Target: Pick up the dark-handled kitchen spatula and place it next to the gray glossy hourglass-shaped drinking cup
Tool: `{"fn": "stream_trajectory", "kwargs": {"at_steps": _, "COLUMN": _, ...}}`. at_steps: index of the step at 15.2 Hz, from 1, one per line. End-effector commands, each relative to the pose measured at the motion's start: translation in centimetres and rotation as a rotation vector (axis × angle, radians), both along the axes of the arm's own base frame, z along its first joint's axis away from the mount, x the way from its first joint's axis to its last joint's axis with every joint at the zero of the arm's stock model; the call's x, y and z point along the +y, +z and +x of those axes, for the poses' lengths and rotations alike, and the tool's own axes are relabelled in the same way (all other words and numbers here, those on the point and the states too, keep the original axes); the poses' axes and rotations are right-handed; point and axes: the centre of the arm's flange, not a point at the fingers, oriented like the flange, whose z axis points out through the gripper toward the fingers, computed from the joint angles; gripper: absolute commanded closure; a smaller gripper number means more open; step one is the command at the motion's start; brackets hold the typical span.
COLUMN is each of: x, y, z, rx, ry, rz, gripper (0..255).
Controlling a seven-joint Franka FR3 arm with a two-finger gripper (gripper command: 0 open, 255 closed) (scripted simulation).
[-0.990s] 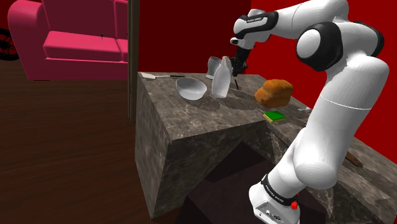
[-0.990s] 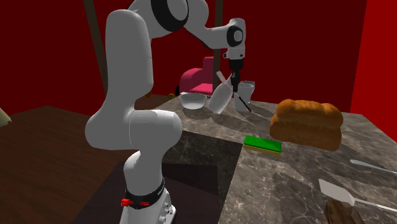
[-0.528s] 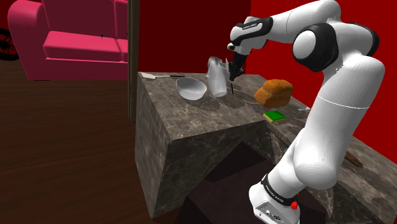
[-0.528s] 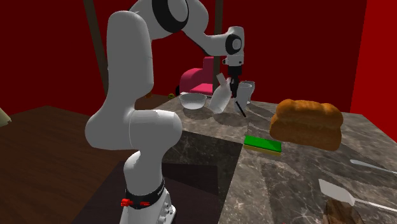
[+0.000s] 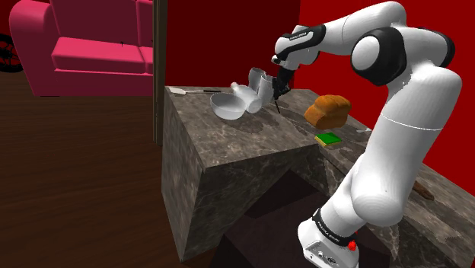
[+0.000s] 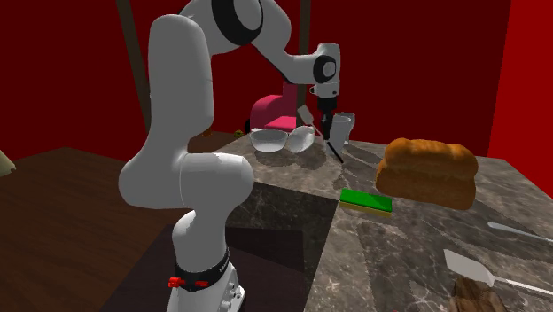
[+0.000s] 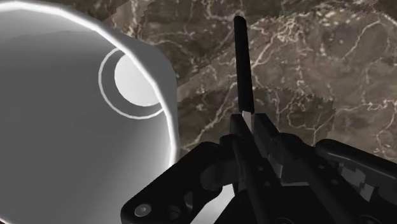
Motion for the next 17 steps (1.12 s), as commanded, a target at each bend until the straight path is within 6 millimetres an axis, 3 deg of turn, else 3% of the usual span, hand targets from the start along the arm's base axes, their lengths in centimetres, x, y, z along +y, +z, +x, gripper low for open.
{"fn": "stream_trajectory", "kwargs": {"at_steps": 1, "x": -0.2, "y": -3.8, "z": 0.0, "rx": 0.058, "ry": -0.006, "rz": 0.007, "gripper": 255}}
{"fn": "stream_trajectory", "kwargs": {"at_steps": 8, "x": -0.2, "y": -7.8, "z": 0.0, "rx": 0.058, "ry": -0.006, "rz": 0.007, "gripper": 255}}
{"fn": "stream_trajectory", "kwargs": {"at_steps": 16, "x": -0.2, "y": -7.8, "z": 0.0, "rx": 0.058, "ry": -0.006, "rz": 0.007, "gripper": 255}}
{"fn": "stream_trajectory", "kwargs": {"at_steps": 17, "x": -0.2, "y": -8.2, "z": -0.8, "rx": 0.058, "ry": -0.005, "rz": 0.007, "gripper": 0}}
